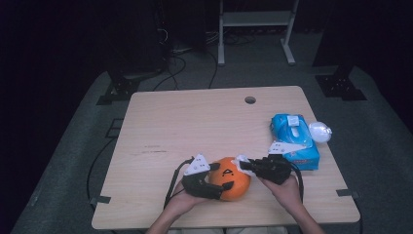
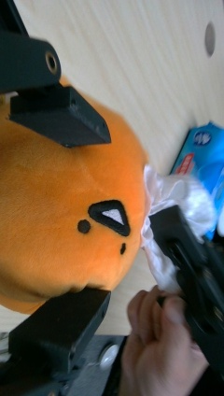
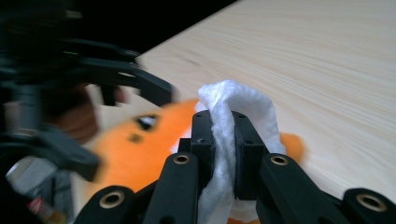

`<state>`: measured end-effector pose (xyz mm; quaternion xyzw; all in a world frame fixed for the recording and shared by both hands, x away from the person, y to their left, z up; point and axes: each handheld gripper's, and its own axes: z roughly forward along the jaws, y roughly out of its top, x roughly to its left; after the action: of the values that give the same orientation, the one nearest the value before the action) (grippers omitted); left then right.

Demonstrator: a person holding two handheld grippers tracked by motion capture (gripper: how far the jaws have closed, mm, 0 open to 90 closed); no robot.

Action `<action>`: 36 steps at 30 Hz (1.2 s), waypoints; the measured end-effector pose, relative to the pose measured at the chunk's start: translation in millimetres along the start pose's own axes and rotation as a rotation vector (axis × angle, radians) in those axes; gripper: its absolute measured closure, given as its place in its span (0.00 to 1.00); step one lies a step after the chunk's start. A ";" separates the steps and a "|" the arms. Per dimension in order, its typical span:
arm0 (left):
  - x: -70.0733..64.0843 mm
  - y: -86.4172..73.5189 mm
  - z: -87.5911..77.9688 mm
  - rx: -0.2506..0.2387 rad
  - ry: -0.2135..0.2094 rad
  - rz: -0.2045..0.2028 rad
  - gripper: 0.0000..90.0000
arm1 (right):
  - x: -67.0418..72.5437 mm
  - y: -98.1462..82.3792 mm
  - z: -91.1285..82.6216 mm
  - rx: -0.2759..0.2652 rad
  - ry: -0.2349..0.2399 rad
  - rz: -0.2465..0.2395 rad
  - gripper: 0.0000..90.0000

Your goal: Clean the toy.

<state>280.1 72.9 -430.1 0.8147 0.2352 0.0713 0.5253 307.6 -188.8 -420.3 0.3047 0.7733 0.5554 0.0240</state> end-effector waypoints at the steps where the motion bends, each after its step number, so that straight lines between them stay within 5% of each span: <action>1: -3.2 0.2 1.3 0.015 -0.014 0.022 0.26 | 4.3 1.3 1.9 -0.003 0.020 -0.014 0.89; 3: -7.2 0.4 2.6 0.035 -0.037 0.052 0.26 | 9.0 3.6 4.2 0.014 0.012 -0.041 0.89; 6: -2.4 2.3 -1.7 0.010 -0.071 0.017 0.25 | -0.5 0.2 2.7 0.018 -0.021 -0.018 0.89; 9: 4.5 6.0 -4.5 -0.010 -0.015 -0.052 0.18 | -10.1 -4.6 0.5 0.041 -0.092 -0.031 0.89; 13: 10.0 0.1 0.8 0.017 -0.010 -0.101 0.16 | -19.0 -6.8 -3.6 0.044 -0.082 -0.010 0.89; 20: -0.9 -4.4 3.6 0.122 -0.048 0.029 0.24 | 0.6 1.0 0.6 0.036 0.066 -0.042 0.89; 25: 6.8 2.5 -6.2 0.036 -0.059 -0.052 0.22 | 3.3 1.1 2.7 0.060 0.060 -0.035 0.90; 27: 4.7 2.1 -2.3 0.066 -0.048 -0.041 0.22 | 6.1 0.6 2.8 0.068 0.096 -0.026 0.89; 32: -3.0 -4.6 4.3 0.097 -0.026 -0.004 0.25 | 8.6 3.2 8.1 0.065 0.075 -0.041 0.90; 36: -9.0 -5.7 5.6 0.108 -0.039 0.035 0.26 | 0.3 6.1 13.8 0.079 0.003 -0.053 0.90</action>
<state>272.5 66.1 -436.4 0.8470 0.2143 0.0518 0.4837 315.2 -175.8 -420.2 0.2839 0.8024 0.5243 0.0255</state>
